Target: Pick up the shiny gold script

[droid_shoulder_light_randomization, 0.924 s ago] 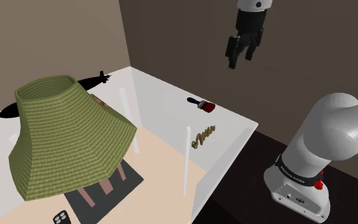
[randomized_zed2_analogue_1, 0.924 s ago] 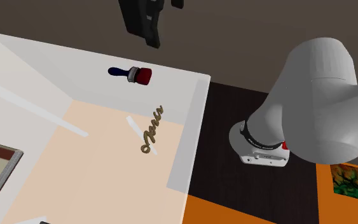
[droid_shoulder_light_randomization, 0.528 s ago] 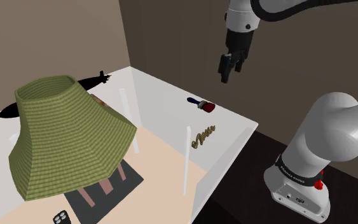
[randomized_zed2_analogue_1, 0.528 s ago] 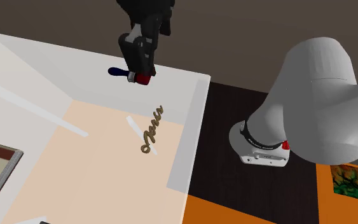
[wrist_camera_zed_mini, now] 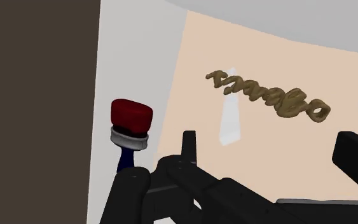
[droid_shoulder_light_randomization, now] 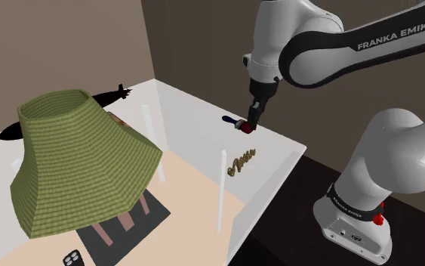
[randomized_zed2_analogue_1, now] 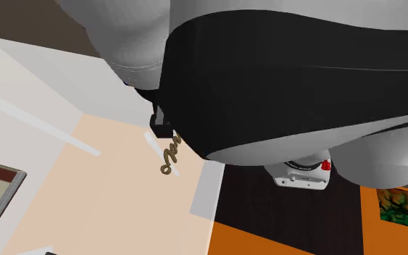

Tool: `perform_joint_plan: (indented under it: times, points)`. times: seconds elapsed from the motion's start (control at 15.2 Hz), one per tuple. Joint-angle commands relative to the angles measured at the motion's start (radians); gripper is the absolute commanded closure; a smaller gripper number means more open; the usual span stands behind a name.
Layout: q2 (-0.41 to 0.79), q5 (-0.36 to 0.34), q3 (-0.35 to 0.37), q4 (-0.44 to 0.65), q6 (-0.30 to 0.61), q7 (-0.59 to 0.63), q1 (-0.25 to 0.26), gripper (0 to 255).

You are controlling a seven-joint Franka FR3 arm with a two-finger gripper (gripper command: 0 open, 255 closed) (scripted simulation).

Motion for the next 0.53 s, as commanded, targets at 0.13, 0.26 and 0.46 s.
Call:
perform_joint_plan:
  times: [0.13,0.26,0.46]
  points:
    - [0.081,-0.033,0.03,-0.086,0.185,-0.044,0.039,0]
    - [0.135,-0.058,0.049,-0.119,0.28,-0.058,0.051,0]
    - [0.234,-0.113,0.085,-0.159,0.429,-0.064,0.054,0]
